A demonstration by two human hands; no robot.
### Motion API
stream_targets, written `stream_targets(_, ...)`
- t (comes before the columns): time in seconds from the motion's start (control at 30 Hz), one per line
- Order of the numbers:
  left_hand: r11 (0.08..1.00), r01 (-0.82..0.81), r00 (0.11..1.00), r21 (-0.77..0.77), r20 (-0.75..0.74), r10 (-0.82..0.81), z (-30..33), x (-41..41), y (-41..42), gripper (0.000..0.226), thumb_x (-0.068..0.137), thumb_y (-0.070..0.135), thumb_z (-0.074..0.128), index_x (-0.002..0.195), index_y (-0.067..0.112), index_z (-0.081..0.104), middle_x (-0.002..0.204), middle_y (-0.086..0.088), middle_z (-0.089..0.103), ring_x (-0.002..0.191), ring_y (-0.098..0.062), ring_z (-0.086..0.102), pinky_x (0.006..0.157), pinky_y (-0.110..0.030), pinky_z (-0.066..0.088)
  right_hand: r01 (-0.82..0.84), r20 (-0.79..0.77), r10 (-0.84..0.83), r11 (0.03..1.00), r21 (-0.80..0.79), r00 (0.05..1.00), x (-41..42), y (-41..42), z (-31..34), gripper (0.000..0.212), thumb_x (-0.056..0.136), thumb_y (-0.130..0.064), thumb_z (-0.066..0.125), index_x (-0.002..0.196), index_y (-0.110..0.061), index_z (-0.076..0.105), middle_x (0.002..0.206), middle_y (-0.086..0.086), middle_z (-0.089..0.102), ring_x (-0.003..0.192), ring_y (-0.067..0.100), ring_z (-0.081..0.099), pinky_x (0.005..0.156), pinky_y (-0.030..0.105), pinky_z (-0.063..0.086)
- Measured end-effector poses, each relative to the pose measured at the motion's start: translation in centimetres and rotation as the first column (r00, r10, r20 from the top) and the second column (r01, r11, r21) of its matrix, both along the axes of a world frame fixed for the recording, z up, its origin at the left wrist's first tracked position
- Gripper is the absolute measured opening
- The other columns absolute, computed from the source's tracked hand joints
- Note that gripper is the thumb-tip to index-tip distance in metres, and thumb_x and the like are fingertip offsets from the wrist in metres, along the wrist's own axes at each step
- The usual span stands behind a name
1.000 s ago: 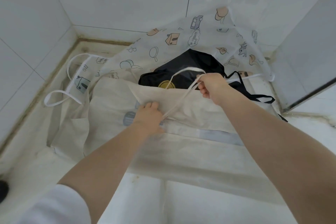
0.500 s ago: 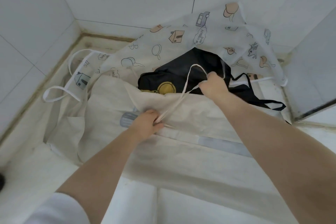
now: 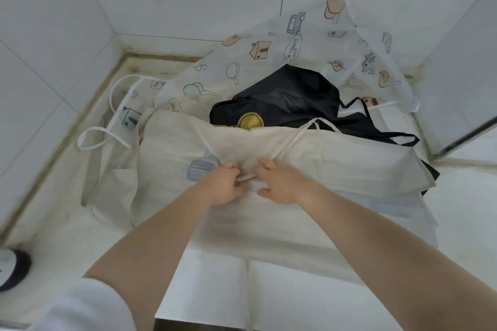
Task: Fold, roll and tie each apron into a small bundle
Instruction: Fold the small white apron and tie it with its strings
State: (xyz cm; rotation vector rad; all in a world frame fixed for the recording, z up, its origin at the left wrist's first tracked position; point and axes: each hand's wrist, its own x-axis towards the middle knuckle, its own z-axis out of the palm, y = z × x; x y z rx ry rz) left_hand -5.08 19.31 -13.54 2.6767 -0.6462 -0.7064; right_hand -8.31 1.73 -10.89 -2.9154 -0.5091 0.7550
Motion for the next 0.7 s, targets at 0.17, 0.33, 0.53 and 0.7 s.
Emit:
stream_targets(0.17,0.995,0.034,0.999,-0.092,-0.031,-0.037,0.3,-1.4,1.5,0.071,0.075,0.047,0.072,0.131,0.011,0.047,0.132,-0.001,0.041,0.119,-0.019,0.045,0.102,-0.03,0.036,0.18,0.001,-0.182,0.97,-0.164,0.983,-1.0,-0.3,-1.3,0.074,0.095,-0.038,0.05,0.151,-0.024,0.005,0.158,-0.001,-0.015,0.145,0.027,0.002,0.113,0.04,0.02)
stream_targets(0.33,0.984,0.072,0.997,-0.166,-0.022,-0.077,-0.3,-2.3,2.9,0.079,0.078,0.019,0.072,0.143,0.017,0.027,0.145,-0.004,0.031,0.131,-0.022,0.036,0.108,-0.032,0.031,-0.003,0.289,0.012,0.999,-0.032,0.957,-3.7,2.1,0.1,0.049,0.092,-0.011,0.05,0.137,-0.018,0.034,0.152,0.006,0.015,0.131,0.029,0.031,0.1,0.038,0.037)
stream_targets(0.53,0.958,0.286,0.903,-0.027,0.341,-0.26,-0.9,-4.9,3.5,0.017,0.081,0.019,0.058,0.097,0.015,0.063,0.108,-0.009,0.054,0.103,-0.03,0.053,0.08,-0.037,0.044,-0.094,-0.074,0.093,0.996,-0.004,0.993,-7.1,4.4,-0.1,0.038,0.091,-0.041,0.053,0.114,-0.011,0.053,0.122,0.01,0.043,0.105,0.031,0.052,0.083,0.036,0.039)
stream_targets(0.7,0.969,0.242,0.966,-0.052,0.104,-0.235,-0.8,-7.0,4.4,0.077,0.066,0.075,0.026,0.106,0.015,0.053,0.112,-0.003,0.045,0.103,-0.02,0.045,0.088,-0.031,0.038,-0.025,-0.018,0.024,0.998,-0.059,1.0,-9.0,2.9,-1.0,0.054,0.087,-0.058,0.05,0.127,-0.022,0.043,0.134,0.005,0.034,0.121,0.027,0.037,0.099,0.039,0.035)
